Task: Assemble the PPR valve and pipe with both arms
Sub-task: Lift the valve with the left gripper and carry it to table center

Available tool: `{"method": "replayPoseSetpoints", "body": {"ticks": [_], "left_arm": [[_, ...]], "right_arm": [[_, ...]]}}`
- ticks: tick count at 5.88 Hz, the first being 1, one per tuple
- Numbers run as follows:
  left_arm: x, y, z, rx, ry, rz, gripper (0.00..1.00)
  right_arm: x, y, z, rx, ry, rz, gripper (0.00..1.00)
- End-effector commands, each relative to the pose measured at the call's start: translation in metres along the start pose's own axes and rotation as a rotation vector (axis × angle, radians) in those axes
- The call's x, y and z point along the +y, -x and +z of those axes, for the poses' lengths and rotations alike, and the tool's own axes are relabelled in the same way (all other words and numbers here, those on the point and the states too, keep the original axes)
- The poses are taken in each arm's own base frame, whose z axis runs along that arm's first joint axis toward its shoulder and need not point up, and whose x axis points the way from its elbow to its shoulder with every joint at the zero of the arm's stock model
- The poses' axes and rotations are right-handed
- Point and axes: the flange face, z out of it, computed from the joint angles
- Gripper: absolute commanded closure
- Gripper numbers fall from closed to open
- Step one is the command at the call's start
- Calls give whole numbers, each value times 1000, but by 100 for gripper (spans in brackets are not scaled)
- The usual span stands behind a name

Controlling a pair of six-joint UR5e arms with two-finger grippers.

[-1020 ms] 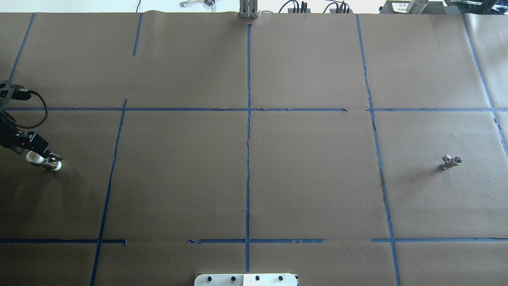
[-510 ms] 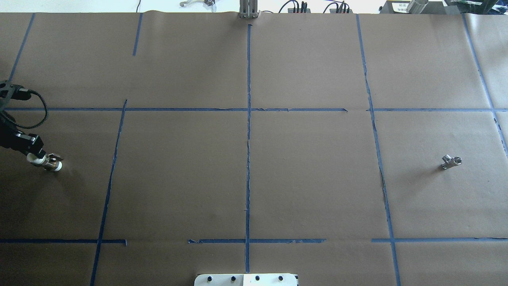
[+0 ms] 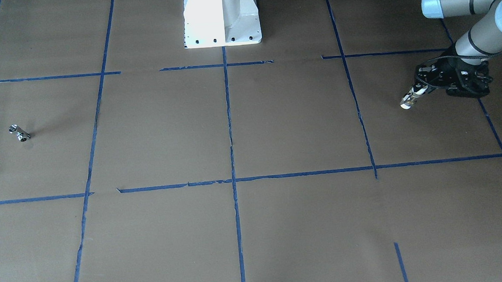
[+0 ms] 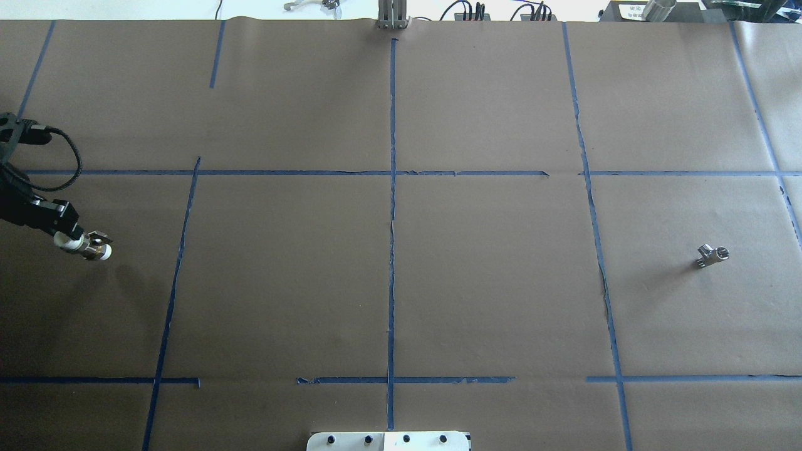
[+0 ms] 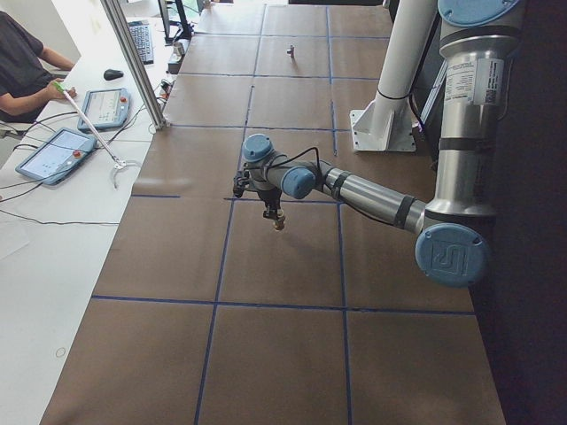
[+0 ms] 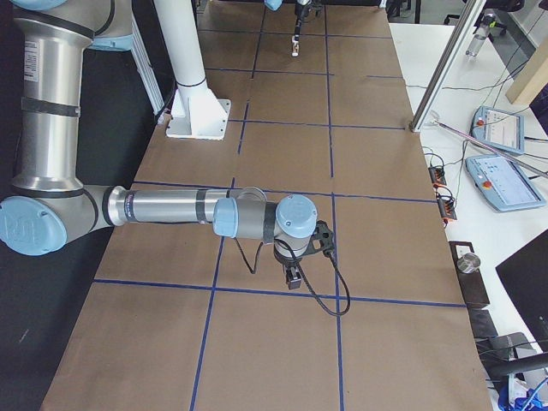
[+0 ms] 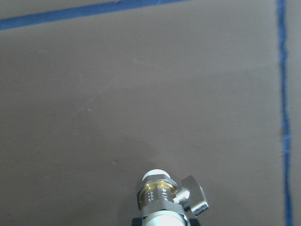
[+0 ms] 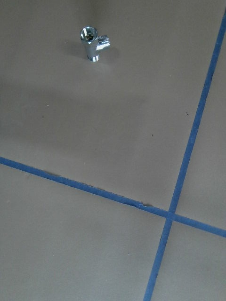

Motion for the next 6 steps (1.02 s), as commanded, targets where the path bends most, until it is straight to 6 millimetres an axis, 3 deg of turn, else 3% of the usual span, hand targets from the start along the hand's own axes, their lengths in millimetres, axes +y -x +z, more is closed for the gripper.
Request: {"method": "replayPoseSetpoints", "body": {"ticks": [1, 2, 3, 4, 5, 6], "left_arm": [[-15, -130, -23, 107, -37, -49, 100], [3, -231, 8, 144, 57, -84, 100], [-2, -316, 14, 114, 38, -129, 100], [-21, -404, 37, 83, 9, -148, 100], [-50, -451, 40, 76, 11, -179, 100], [-66, -474, 43, 64, 0, -218, 100]], "right_arm": [[0, 1, 0, -9, -4, -1, 0], [4, 0, 2, -14, -1, 5, 0], [10, 5, 0, -16, -3, 4, 0], [17, 8, 0, -16, -3, 4, 0], [18, 9, 0, -28, -5, 8, 0], [18, 10, 0, -35, -9, 7, 0]]}}
